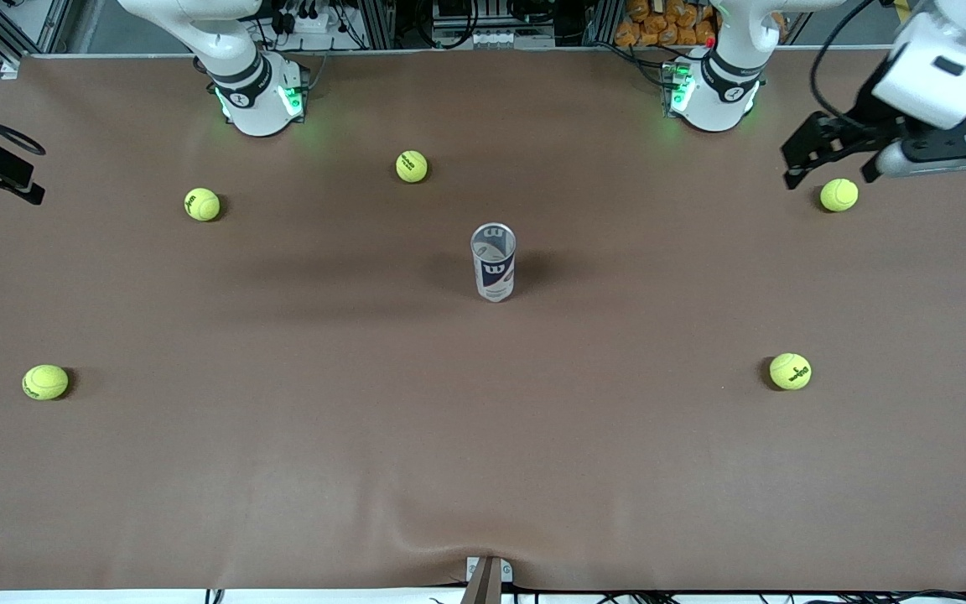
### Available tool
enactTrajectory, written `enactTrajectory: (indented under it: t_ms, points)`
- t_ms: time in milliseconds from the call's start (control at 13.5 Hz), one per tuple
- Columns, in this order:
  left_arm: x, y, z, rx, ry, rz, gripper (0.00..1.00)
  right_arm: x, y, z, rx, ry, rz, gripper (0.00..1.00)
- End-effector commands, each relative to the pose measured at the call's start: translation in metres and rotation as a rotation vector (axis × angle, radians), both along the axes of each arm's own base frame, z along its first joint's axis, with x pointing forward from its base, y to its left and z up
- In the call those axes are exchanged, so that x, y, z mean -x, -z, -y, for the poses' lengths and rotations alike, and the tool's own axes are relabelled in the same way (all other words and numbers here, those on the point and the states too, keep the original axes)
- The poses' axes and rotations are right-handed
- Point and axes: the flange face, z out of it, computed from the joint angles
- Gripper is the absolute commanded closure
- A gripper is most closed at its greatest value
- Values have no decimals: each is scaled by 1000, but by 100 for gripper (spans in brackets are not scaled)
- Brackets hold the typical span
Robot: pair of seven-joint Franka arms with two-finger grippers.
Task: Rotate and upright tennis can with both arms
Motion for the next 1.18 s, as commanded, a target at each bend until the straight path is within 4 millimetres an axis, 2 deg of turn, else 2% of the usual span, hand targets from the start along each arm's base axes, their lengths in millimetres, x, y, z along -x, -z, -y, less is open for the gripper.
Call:
enactTrajectory:
  t_ms: [0, 295, 517, 738, 886, 960, 1107]
  points:
    - [-10, 0, -45, 19, 29, 19, 0, 4, -5, -2, -17, -6, 5, 0]
    - [-8, -7, -53, 14, 16, 29, 0, 4, -5, -5, -17, -11, 5, 0]
    - [-15, 0, -65, -66, 74, 26, 0, 4, -5, -4, -16, -10, 5, 0]
    - [-18, 0, -72, -58, 73, 26, 0, 4, -5, -5, -17, -11, 5, 0]
    - [-23, 6, -74, -56, 74, 14, 0, 4, -5, -4, -16, -9, 5, 0]
    - [-24, 2, -76, -55, 72, 23, 0, 4, -5, -4, -16, -9, 5, 0]
    - [-25, 1, -98, -3, 78, 24, 0, 4, -5, -4, -16, -10, 5, 0]
